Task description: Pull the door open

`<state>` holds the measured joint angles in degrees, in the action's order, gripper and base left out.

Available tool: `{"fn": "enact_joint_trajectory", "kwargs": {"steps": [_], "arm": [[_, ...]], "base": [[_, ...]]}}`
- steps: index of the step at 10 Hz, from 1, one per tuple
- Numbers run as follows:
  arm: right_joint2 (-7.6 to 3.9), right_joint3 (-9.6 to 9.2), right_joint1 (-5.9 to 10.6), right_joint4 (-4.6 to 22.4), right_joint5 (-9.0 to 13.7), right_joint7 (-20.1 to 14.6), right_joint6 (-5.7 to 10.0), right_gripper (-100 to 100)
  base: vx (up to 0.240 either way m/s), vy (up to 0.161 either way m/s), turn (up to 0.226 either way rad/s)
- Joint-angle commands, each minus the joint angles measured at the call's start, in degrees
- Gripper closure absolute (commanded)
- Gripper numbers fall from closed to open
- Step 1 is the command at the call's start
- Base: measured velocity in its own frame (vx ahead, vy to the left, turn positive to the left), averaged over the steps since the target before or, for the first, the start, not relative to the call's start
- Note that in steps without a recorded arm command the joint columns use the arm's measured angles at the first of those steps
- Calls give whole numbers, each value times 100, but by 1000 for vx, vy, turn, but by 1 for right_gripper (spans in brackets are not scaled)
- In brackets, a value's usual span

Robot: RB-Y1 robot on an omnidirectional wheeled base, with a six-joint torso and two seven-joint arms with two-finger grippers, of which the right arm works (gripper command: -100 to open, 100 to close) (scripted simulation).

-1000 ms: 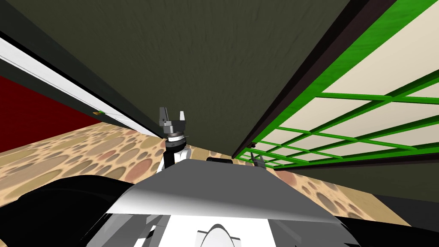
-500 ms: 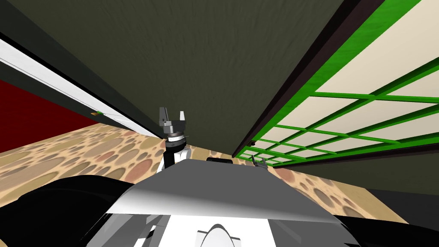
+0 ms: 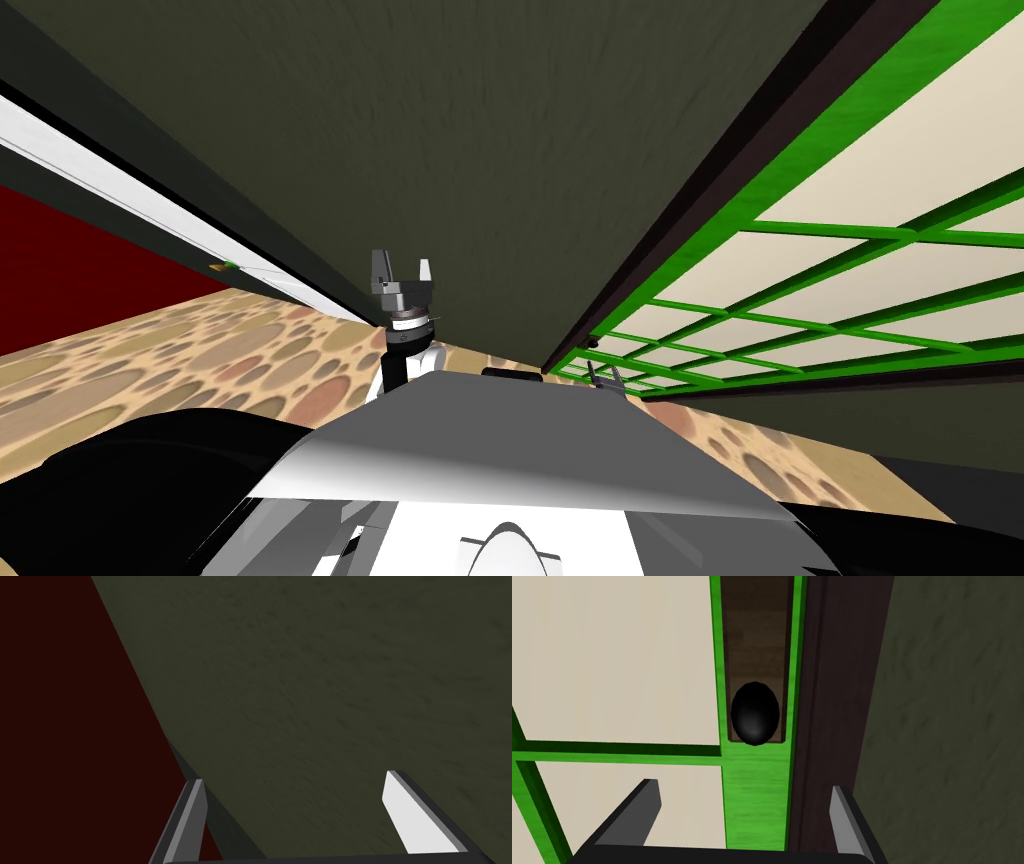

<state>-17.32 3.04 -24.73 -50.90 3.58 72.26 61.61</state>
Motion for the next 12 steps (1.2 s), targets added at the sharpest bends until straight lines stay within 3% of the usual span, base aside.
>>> {"fn": "enact_joint_trajectory", "kwargs": {"steps": [1, 4, 5, 6, 11, 12], "arm": [[11, 32, 87, 36, 5, 12, -60, -100], [23, 81, 210, 83, 14, 25, -147, -100], [31, 59, 162, 89, 4, 23, -107, -100], [31, 59, 162, 89, 4, 23, -107, 100], [31, 59, 162, 89, 4, 23, -107, 100], [31, 43, 183, 97, 44, -176, -116, 100]], "base": [[210, -34, 47], [176, -28, 21], [49, 2, -35], [-23, 7, 21], [-7, -2, 3], [-19, -4, 29]]}}
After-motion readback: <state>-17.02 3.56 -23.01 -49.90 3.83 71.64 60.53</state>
